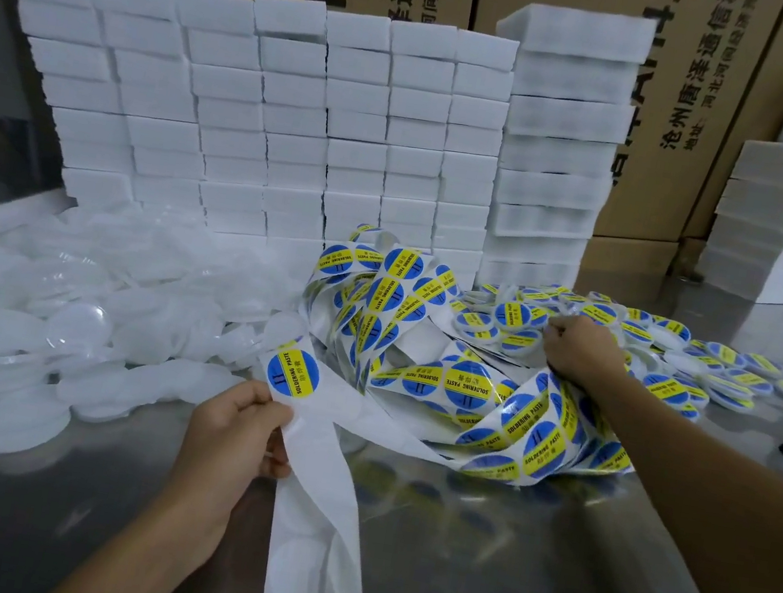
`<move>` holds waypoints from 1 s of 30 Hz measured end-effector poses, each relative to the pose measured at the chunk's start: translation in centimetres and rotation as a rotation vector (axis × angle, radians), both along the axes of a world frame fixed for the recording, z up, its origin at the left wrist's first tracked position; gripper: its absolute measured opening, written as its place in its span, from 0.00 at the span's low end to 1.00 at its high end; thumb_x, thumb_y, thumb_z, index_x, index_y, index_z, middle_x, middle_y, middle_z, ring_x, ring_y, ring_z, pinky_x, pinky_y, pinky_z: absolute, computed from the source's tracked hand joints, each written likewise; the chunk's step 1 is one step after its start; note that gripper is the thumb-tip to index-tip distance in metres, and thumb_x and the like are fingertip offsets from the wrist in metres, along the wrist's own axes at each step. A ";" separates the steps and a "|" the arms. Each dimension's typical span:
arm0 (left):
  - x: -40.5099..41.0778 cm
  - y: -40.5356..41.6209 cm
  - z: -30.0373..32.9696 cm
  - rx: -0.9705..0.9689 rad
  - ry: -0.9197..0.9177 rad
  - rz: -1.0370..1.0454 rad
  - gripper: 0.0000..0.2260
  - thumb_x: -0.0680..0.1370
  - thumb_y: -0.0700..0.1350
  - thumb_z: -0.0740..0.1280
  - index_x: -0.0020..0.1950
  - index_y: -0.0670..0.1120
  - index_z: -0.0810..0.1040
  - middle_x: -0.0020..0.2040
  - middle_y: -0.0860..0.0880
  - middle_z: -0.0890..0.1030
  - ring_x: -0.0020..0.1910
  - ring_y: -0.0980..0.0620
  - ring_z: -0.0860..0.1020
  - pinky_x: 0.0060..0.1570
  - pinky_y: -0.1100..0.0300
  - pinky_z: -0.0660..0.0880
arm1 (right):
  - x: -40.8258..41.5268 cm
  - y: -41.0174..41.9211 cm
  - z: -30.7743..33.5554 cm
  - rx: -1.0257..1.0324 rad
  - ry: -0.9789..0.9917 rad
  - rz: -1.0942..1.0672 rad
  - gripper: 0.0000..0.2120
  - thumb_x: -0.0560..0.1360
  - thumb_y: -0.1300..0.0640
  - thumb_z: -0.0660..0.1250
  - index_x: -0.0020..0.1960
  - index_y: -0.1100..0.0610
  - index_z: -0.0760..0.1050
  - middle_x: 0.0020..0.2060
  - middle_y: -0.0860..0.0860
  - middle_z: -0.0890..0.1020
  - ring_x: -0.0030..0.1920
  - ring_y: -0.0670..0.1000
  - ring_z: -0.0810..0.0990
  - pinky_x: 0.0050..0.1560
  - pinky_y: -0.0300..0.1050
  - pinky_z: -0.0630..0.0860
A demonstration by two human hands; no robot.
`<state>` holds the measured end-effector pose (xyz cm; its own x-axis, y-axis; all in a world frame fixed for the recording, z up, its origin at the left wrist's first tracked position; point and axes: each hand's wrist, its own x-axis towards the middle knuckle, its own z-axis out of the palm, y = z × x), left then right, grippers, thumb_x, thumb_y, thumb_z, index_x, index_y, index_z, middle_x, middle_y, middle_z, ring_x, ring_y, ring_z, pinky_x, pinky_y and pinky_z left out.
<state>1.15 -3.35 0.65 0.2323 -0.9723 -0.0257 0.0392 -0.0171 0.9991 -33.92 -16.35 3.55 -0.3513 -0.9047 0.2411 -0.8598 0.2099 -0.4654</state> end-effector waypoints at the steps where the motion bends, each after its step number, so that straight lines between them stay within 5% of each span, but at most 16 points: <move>1: 0.0 0.0 0.0 0.000 0.000 -0.002 0.07 0.77 0.35 0.65 0.44 0.42 0.82 0.36 0.42 0.82 0.35 0.47 0.76 0.38 0.50 0.78 | 0.1 -0.1 0.3 0.025 0.009 -0.006 0.12 0.81 0.56 0.57 0.49 0.58 0.79 0.51 0.60 0.81 0.50 0.61 0.77 0.56 0.54 0.74; 5: 0.0 0.0 0.0 -0.005 -0.002 -0.013 0.06 0.77 0.35 0.64 0.44 0.41 0.81 0.38 0.40 0.83 0.35 0.46 0.76 0.38 0.51 0.78 | 1.5 0.7 1.5 -0.087 0.087 -0.136 0.12 0.79 0.54 0.58 0.56 0.52 0.79 0.53 0.57 0.81 0.58 0.62 0.77 0.66 0.64 0.67; 13: -0.1 0.6 0.4 -0.019 0.015 -0.044 0.13 0.75 0.34 0.62 0.46 0.47 0.84 0.40 0.48 0.86 0.36 0.50 0.82 0.43 0.50 0.80 | 10.0 4.7 2.0 -0.367 -0.011 0.191 0.08 0.77 0.53 0.65 0.48 0.53 0.83 0.45 0.49 0.86 0.44 0.54 0.81 0.52 0.54 0.78; 20: -0.1 1.0 0.6 -0.127 -0.019 -0.090 0.17 0.75 0.33 0.61 0.45 0.51 0.85 0.42 0.49 0.86 0.37 0.55 0.81 0.40 0.56 0.79 | 17.8 9.8 -0.3 -0.479 0.011 0.788 0.08 0.78 0.55 0.65 0.52 0.55 0.81 0.45 0.48 0.81 0.44 0.47 0.78 0.45 0.52 0.77; 30: -0.1 0.9 0.4 -0.190 0.018 -0.244 0.14 0.77 0.30 0.64 0.45 0.45 0.85 0.42 0.45 0.86 0.41 0.52 0.84 0.38 0.62 0.80 | 19.0 11.8 -2.6 -0.795 0.236 0.824 0.07 0.75 0.57 0.71 0.53 0.57 0.83 0.45 0.53 0.81 0.41 0.53 0.79 0.36 0.47 0.75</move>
<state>1.01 -2.42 1.07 -0.0072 -0.9870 0.1604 0.0746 0.1594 0.9844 -14.88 -4.55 0.96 0.4010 -0.4029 0.8227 -0.6824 -0.7305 -0.0251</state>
